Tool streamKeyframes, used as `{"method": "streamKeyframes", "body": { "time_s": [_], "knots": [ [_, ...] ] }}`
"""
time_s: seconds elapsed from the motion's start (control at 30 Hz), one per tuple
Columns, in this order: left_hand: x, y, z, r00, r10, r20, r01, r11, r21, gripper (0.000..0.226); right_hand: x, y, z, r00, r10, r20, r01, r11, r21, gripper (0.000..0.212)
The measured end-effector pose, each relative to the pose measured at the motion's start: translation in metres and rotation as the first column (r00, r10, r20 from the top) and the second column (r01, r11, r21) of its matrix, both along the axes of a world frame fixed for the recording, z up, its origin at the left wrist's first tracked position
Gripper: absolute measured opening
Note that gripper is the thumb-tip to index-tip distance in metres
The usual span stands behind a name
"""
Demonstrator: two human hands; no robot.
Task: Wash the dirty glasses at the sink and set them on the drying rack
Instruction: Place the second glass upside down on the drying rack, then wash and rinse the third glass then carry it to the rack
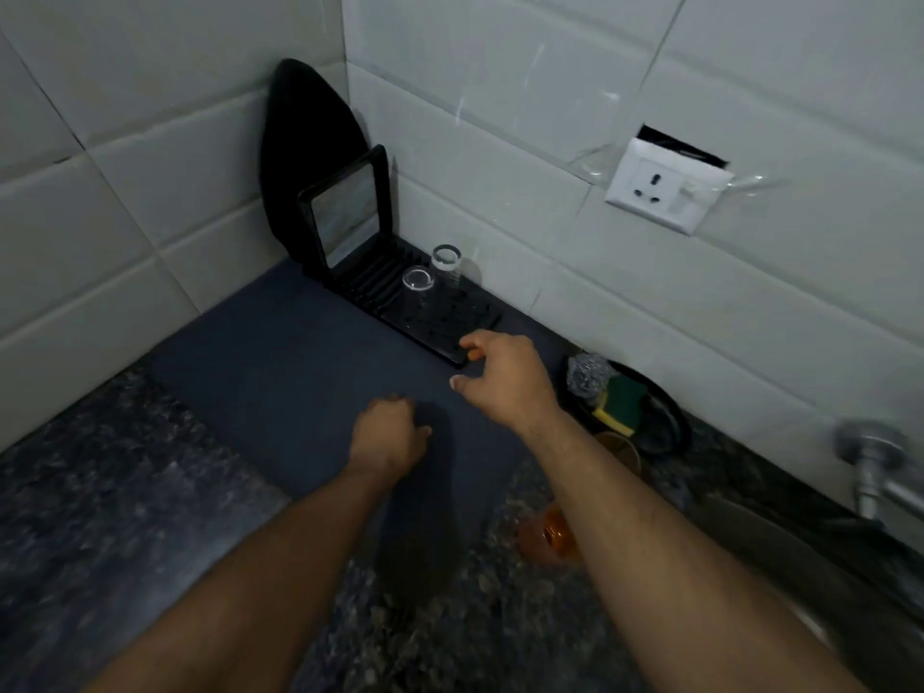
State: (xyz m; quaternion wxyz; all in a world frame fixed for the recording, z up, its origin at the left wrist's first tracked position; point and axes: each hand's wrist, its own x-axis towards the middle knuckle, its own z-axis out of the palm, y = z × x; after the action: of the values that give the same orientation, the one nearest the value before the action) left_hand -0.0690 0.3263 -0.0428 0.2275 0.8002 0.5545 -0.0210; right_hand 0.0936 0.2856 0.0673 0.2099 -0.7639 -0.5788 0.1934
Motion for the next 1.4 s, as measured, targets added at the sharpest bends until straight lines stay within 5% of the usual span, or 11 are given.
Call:
{"method": "streamKeyframes", "body": {
  "time_s": [0.27, 0.47, 0.67, 0.8, 1.03, 1.4],
  "knots": [
    [0.030, -0.118, 0.010, 0.987, -0.134, 0.093, 0.147, 0.978, -0.148, 0.059, 0.037, -0.127, 0.011, 0.996, -0.039, 0.084, 0.043, 0.998, -0.047, 0.059],
    [0.045, -0.185, 0.015, 0.990, -0.134, -0.034, 0.127, 0.980, -0.154, 0.069, 0.047, -0.196, 0.004, 0.973, -0.047, 0.227, 0.083, 0.985, -0.151, 0.075],
    [0.052, -0.223, -0.005, 0.981, -0.134, -0.142, 0.116, 0.985, -0.125, 0.118, 0.043, -0.221, -0.029, 0.989, -0.104, 0.107, 0.129, 0.960, -0.251, 0.093],
    [0.053, -0.230, -0.016, 0.975, -0.138, -0.174, 0.122, 0.988, -0.098, 0.131, 0.041, -0.226, -0.051, 0.980, -0.197, -0.040, 0.188, 0.969, -0.162, 0.078],
    [0.056, -0.235, -0.009, 0.971, -0.135, -0.197, 0.122, 0.990, -0.077, 0.120, 0.039, -0.237, -0.073, 0.945, -0.273, -0.181, 0.266, 0.962, -0.065, 0.066],
    [0.137, -0.303, 0.046, 0.977, -0.203, -0.062, 0.198, 0.978, -0.072, 0.048, 0.112, -0.362, -0.042, 0.888, -0.414, -0.199, 0.412, 0.910, -0.051, 0.068]
  ]
}}
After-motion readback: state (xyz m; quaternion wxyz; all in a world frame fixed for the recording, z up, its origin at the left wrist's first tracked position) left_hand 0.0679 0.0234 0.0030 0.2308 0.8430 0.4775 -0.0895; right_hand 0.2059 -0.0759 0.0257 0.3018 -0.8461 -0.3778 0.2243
